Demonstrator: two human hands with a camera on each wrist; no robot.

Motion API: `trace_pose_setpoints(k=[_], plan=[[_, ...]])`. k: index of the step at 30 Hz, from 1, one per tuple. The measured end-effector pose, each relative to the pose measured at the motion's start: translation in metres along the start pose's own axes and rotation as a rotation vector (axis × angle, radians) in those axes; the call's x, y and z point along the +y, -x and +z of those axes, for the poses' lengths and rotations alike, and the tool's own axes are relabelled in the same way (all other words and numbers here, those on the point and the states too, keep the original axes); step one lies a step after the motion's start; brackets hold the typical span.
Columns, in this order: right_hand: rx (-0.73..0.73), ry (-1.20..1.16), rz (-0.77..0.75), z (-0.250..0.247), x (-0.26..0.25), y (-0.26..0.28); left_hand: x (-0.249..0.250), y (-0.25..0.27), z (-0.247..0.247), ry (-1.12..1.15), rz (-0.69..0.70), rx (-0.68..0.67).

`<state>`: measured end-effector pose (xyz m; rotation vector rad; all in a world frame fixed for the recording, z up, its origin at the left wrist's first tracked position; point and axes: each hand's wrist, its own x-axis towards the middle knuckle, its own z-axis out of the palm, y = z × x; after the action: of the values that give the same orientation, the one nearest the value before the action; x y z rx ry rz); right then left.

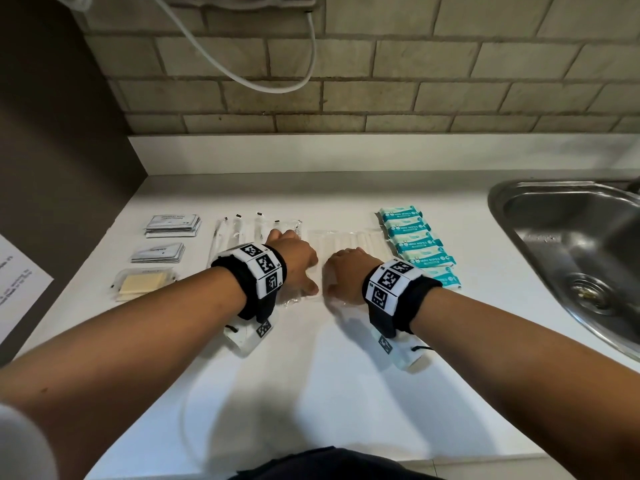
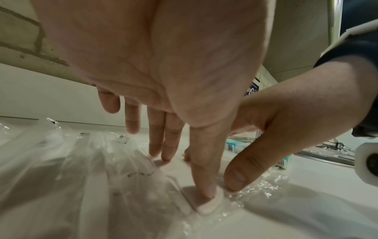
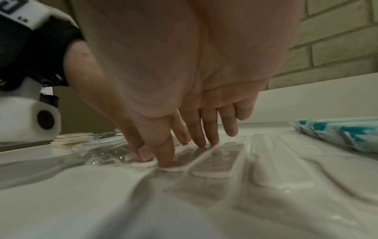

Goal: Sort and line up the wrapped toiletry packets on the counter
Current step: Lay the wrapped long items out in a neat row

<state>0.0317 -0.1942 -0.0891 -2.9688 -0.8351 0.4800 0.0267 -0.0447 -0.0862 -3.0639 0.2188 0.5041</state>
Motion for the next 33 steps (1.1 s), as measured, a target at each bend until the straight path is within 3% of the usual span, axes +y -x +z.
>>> trace_pose_setpoints(k=[12, 18, 25, 33], plan=[[-0.002, -0.035, 0.005, -0.005, 0.000, 0.004, 0.003, 0.005, -0.004, -0.017, -0.001, -0.004], [0.030, -0.051, 0.151, -0.012, 0.022, 0.006, 0.017, 0.005, -0.012, 0.012, 0.110, 0.033], [-0.121, -0.022, 0.190, -0.010, 0.028, 0.008, 0.042, -0.003, -0.005, -0.063, 0.237, -0.094], [-0.144, -0.041, 0.147, -0.007, 0.036, 0.005, 0.049, -0.005, -0.005, -0.031, 0.253, -0.074]])
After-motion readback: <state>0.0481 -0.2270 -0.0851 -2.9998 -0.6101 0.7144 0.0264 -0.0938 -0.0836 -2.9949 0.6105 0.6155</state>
